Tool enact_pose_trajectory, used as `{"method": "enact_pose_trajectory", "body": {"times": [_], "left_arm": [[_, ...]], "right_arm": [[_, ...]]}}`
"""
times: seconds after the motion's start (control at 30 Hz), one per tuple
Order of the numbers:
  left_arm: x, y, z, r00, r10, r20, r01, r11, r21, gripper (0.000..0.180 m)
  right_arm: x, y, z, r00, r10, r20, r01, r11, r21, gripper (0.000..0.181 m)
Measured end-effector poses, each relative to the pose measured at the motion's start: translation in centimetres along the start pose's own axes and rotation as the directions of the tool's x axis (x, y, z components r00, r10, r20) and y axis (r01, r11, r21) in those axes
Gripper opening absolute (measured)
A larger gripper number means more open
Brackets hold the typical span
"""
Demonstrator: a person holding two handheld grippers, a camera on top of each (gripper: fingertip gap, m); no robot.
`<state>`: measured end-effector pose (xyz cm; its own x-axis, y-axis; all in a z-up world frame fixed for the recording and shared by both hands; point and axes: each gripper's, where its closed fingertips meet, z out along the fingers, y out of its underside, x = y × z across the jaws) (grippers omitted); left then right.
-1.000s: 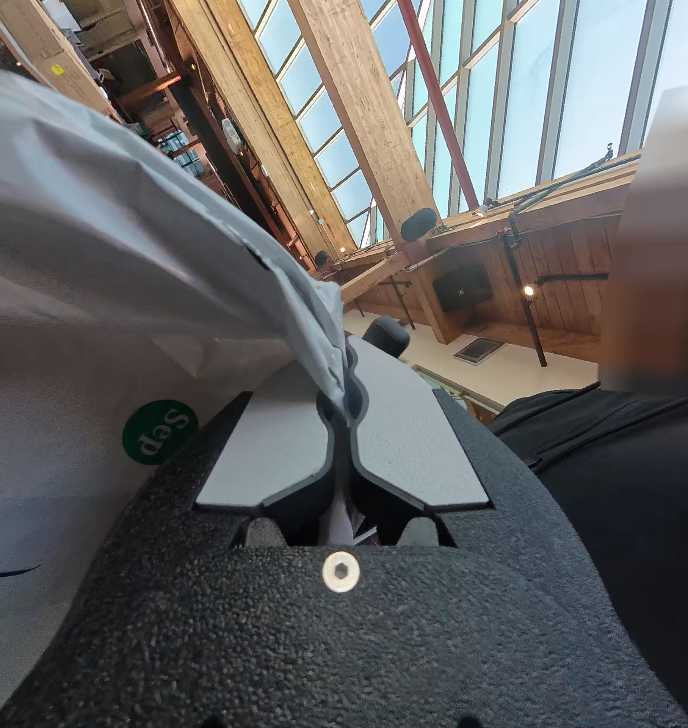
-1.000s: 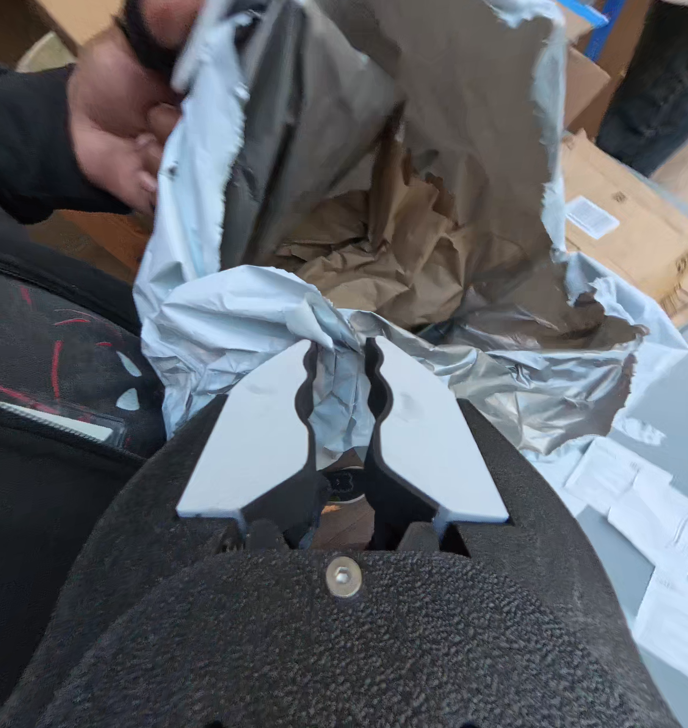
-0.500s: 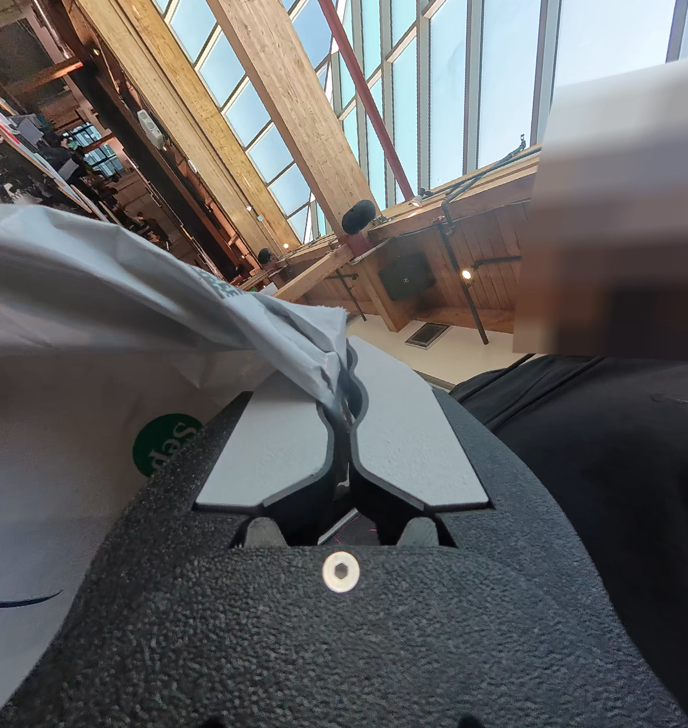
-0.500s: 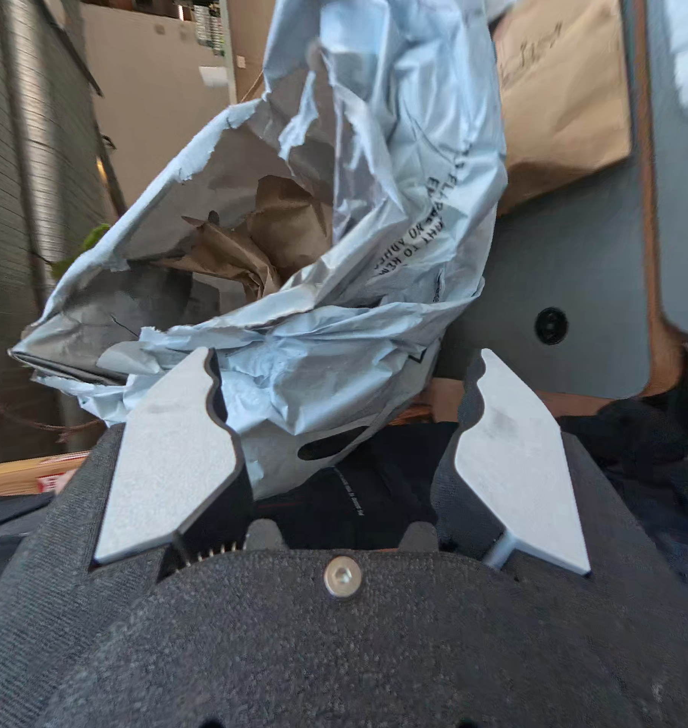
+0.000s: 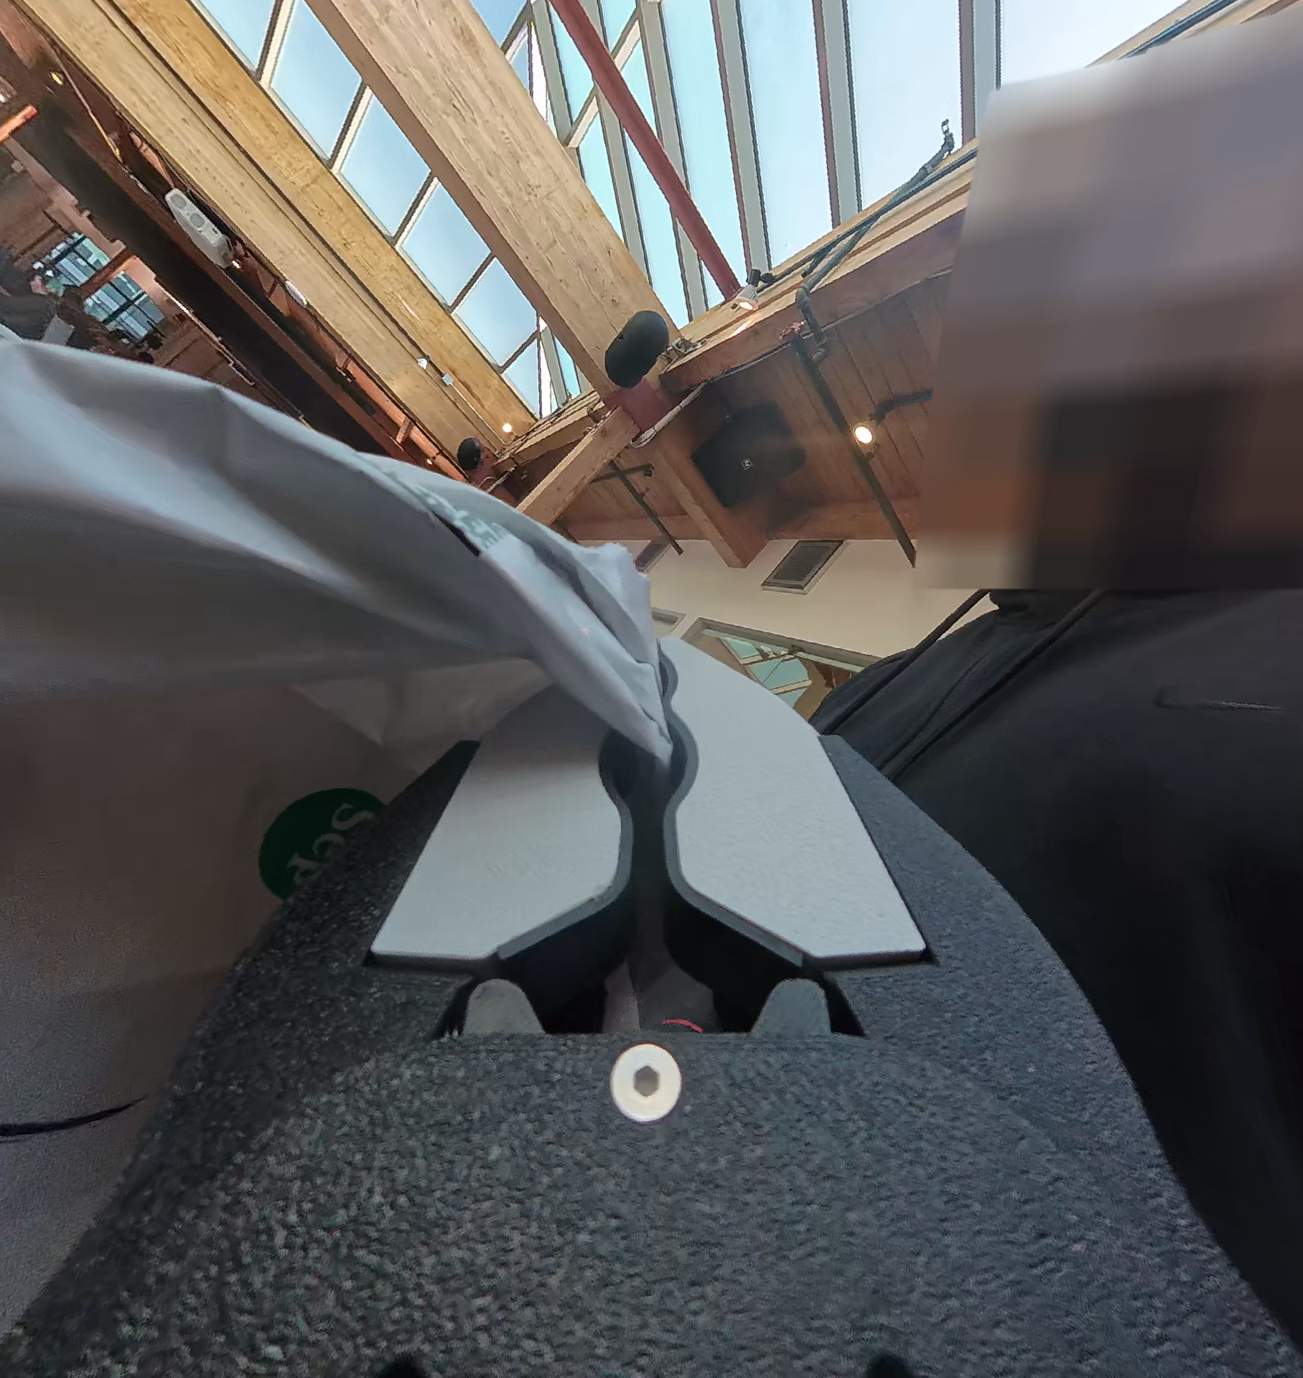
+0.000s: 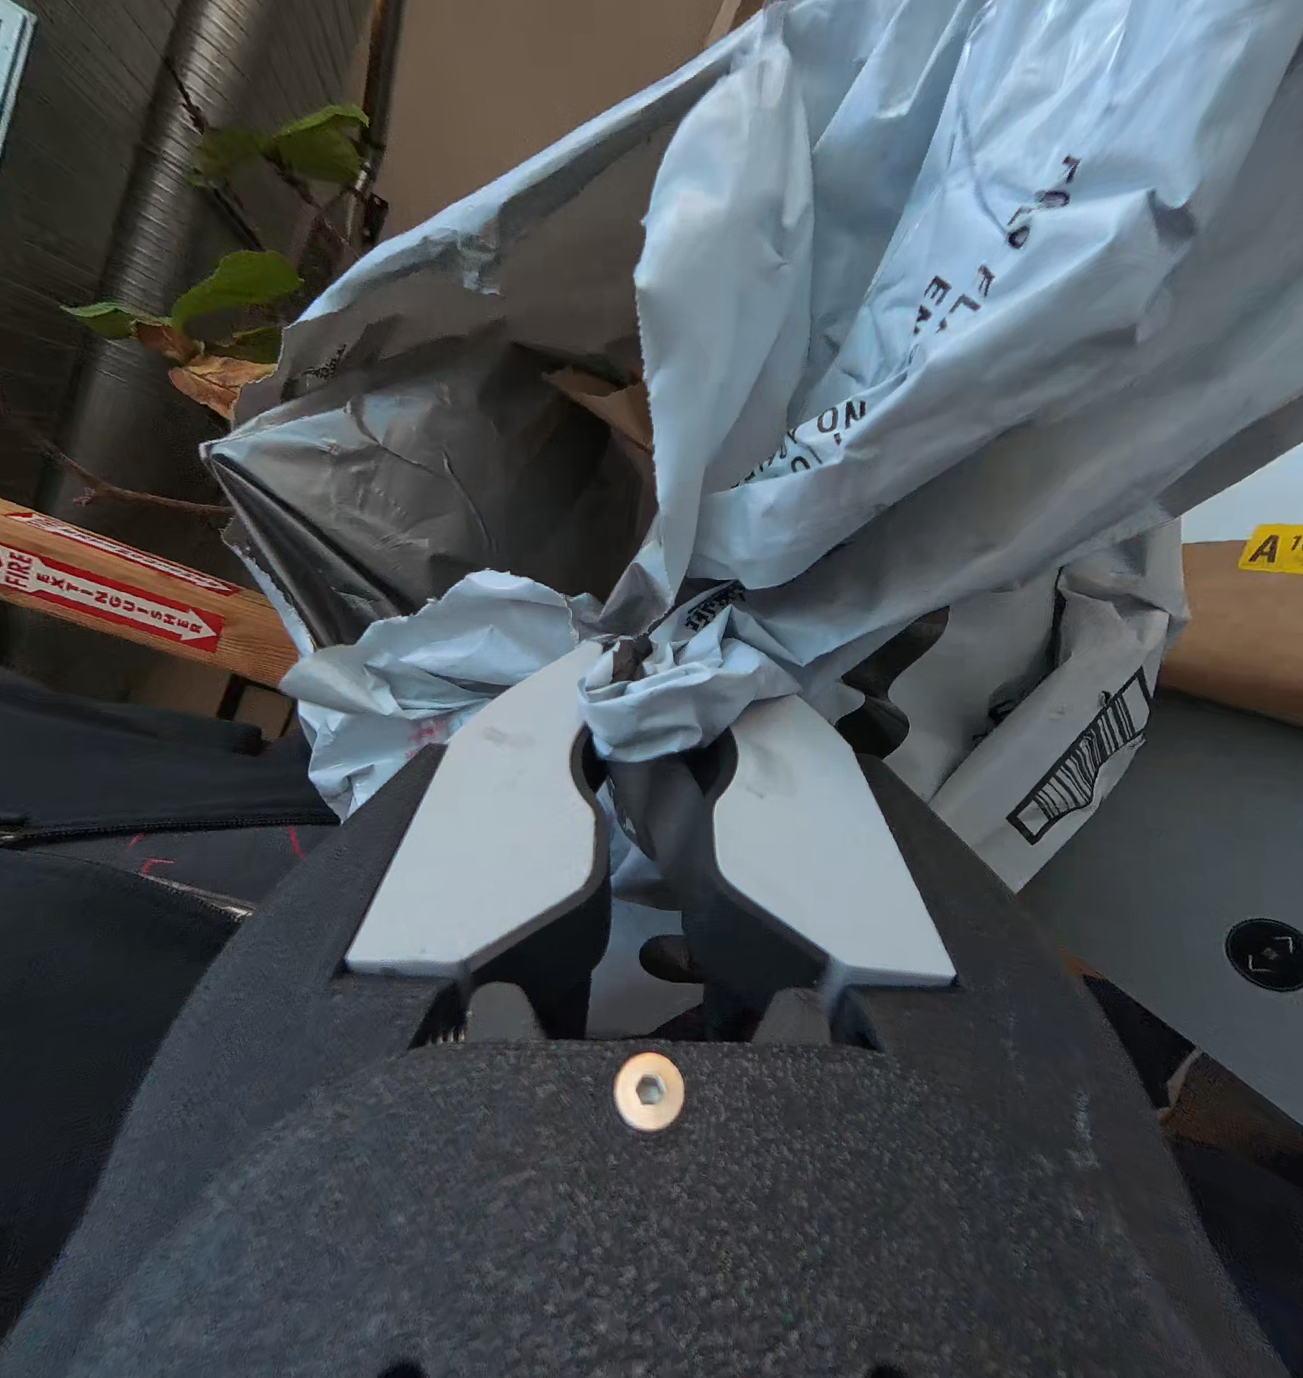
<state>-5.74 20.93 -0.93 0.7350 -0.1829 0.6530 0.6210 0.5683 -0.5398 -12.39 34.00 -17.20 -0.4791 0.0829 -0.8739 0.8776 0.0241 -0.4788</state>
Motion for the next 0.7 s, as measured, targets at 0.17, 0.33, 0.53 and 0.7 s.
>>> {"method": "enact_pose_trajectory", "body": {"times": [0.17, 0.33, 0.53, 0.7], "left_arm": [[-0.3, -0.4, 1.2, 1.000, 0.023, -0.009, -0.023, 1.000, 0.007, 0.000], [-0.6, 0.1, 2.5, 1.000, 0.016, -0.021, -0.016, 1.000, 0.013, 0.000], [-0.8, 0.8, 4.3, 0.999, -0.001, -0.034, 0.001, 1.000, 0.003, 0.000], [-1.6, 1.0, 5.0, 1.000, -0.005, -0.007, 0.005, 1.000, -0.002, 0.000]], "right_arm": [[-4.1, -1.9, 1.0, 0.981, -0.191, -0.034, 0.189, 0.981, -0.042, 0.014], [-6.5, -1.7, 2.5, 0.936, -0.343, -0.073, 0.333, 0.935, -0.121, 0.015], [-8.8, -1.7, 3.6, 0.917, -0.399, -0.005, 0.393, 0.906, -0.157, 0.016], [-10.0, -2.0, 4.2, 0.920, -0.390, 0.044, 0.392, 0.906, -0.159, 0.017]]}}
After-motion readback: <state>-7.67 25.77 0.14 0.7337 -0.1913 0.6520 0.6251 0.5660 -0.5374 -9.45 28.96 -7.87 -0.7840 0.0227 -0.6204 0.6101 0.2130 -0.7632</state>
